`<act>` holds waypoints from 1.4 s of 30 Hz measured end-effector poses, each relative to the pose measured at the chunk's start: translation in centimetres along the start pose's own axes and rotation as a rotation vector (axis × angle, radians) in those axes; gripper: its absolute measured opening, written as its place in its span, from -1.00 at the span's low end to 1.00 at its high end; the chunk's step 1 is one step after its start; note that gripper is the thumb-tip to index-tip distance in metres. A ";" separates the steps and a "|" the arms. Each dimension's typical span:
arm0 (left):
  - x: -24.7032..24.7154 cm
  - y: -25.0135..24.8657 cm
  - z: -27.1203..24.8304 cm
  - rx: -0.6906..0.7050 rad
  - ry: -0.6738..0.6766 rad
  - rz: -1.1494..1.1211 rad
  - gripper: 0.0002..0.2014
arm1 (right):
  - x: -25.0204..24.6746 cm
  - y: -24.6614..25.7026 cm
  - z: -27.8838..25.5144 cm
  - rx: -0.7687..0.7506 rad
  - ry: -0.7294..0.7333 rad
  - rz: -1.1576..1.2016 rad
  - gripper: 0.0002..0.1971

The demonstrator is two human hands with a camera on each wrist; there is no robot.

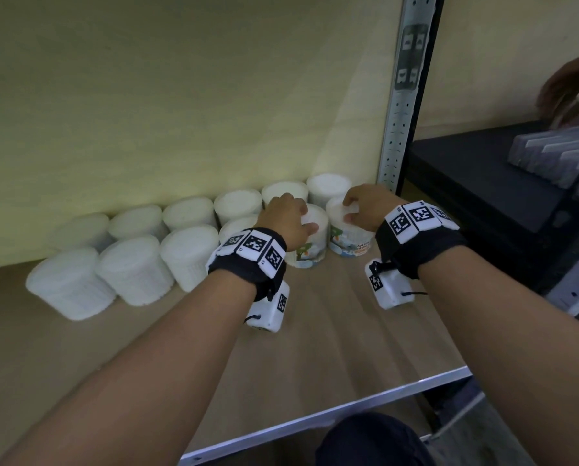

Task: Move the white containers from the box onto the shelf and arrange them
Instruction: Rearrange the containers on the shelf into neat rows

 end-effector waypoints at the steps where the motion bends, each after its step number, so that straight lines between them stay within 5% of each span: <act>1: 0.0 0.0 -0.1 0.006 0.017 -0.019 -0.52 | 0.0 0.0 0.0 0.001 -0.001 0.001 -0.58; 9: -0.3 -0.6 -0.5 0.071 0.108 -0.076 -0.57 | -0.1 0.0 0.0 0.005 -0.010 0.012 -0.60; 16: -0.2 -0.6 -0.7 -0.015 -0.090 0.068 -0.53 | -0.1 0.0 -0.2 0.004 -0.009 0.024 -0.58; 42: -0.9 -0.8 -1.2 -0.002 0.033 -0.096 -0.53 | -0.3 0.2 -1.1 0.006 0.015 -0.016 -0.56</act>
Point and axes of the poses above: each hand's wrist, its own z-axis towards the middle knuckle, its own x-axis out of the palm, y = z × x, the point moved 10 cm from there along z, towards the middle knuckle, and after that the axes turned 1 degree about -y, right-handed, at the moved point
